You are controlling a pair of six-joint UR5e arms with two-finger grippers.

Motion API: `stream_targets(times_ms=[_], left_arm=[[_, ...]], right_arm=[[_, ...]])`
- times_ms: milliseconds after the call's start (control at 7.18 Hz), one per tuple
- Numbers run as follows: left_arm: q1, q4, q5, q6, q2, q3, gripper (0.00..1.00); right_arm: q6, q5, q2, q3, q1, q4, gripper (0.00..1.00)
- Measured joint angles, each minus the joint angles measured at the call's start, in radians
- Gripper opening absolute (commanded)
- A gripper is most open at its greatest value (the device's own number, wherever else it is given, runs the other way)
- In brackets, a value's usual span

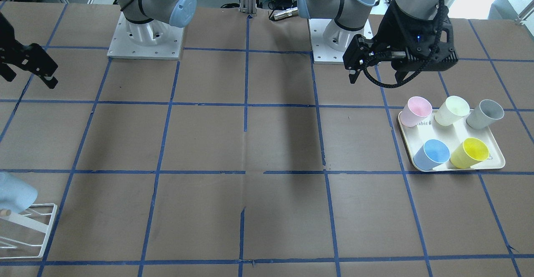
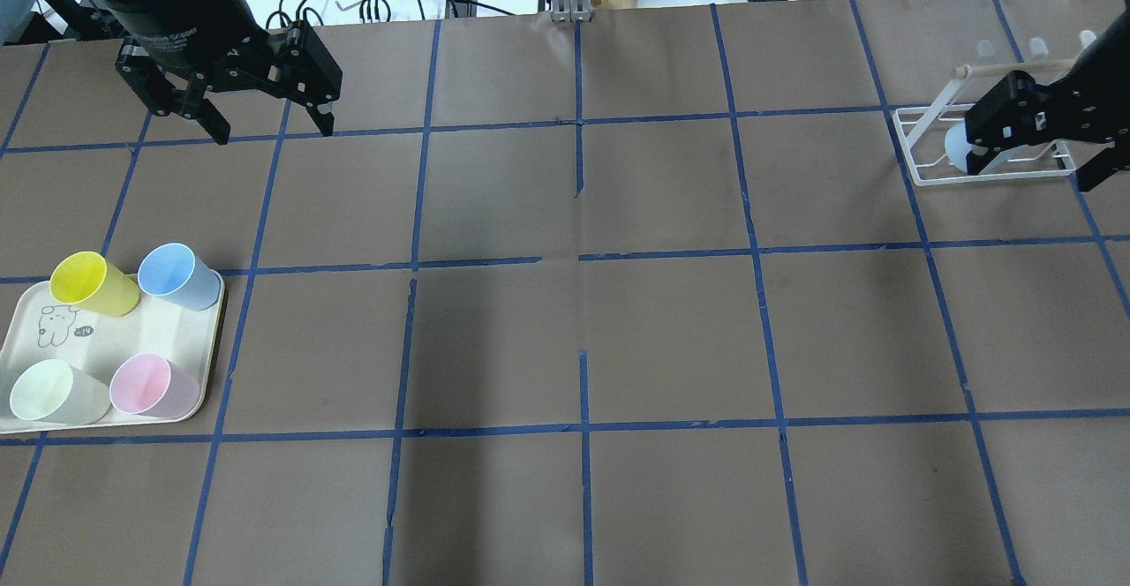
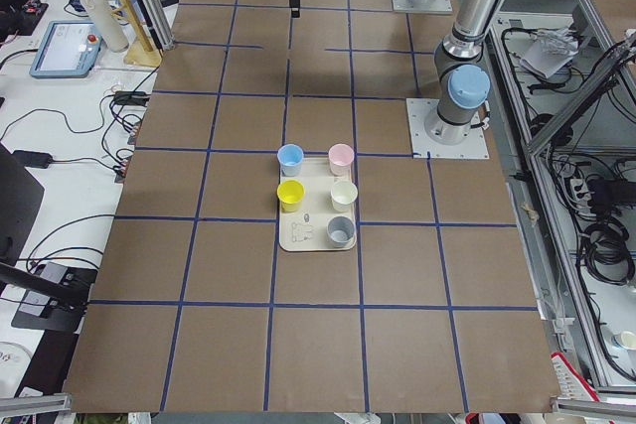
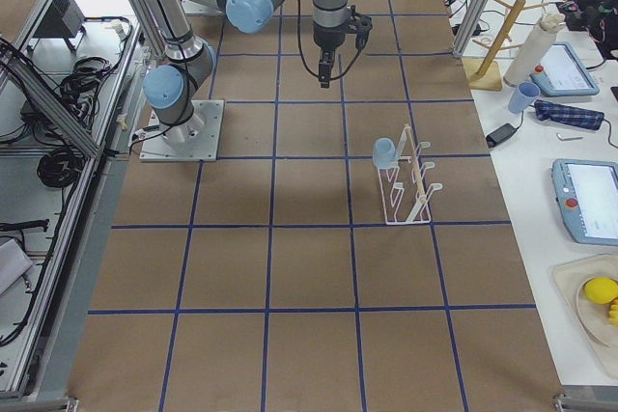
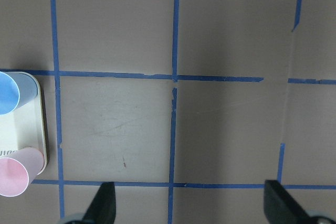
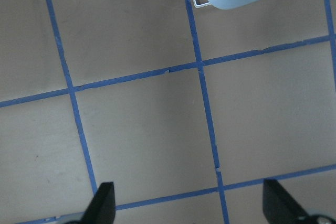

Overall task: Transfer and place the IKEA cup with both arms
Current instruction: 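Lower the right gripper around the upside-down light blue cup and close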

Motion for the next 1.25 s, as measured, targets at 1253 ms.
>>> stream_targets(times_ms=[1253], left_arm=[[-0.01,-0.001,-0.042,-0.004,0.037,-0.037,1.0]], right_arm=[[-0.462,0.132,0.297,-0.008,-0.139,-0.403,1.0]])
